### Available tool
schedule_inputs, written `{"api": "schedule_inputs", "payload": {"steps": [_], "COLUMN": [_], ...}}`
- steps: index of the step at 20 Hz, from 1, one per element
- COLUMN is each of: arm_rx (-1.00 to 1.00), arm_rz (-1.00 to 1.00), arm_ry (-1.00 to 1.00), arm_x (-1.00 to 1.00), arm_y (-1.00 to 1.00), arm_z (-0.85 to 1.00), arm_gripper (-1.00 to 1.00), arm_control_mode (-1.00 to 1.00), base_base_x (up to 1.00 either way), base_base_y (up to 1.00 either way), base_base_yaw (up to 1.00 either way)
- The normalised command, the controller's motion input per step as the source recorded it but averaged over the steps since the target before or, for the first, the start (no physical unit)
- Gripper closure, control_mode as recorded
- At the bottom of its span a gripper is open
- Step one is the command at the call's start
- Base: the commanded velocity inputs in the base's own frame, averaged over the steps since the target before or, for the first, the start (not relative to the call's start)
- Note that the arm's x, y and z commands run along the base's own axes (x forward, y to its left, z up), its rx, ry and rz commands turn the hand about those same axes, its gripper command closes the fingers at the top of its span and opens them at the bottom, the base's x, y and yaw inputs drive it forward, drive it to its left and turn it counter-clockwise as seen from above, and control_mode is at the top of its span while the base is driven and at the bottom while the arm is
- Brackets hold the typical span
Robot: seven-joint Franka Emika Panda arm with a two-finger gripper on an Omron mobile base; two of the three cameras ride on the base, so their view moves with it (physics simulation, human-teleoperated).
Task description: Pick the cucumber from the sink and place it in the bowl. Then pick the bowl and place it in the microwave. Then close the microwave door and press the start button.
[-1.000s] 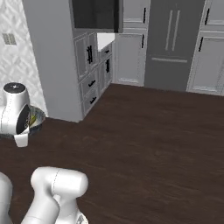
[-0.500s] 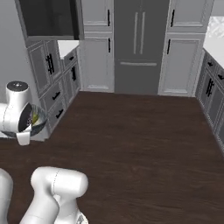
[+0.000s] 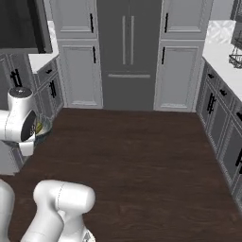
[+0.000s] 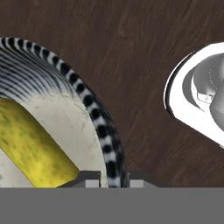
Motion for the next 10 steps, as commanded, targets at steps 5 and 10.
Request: {"api": "schedule_inputs", "payload": {"steps": [5, 10], "arm_rx": [0.0, 0.0], "arm_rz": [0.0, 0.0], "arm_ry": [0.0, 0.0], "arm_x": [0.0, 0.0], "arm_y": [0.0, 0.0], "arm_z": [0.0, 0.0], "arm_gripper": [1.0, 1.0], "arm_control_mode": [1.0, 1.0], "base_base_x": [1.0, 1.0], "base_base_y": [-0.37, -0.19], "base_base_yaw": [-0.04, 0.01]}}
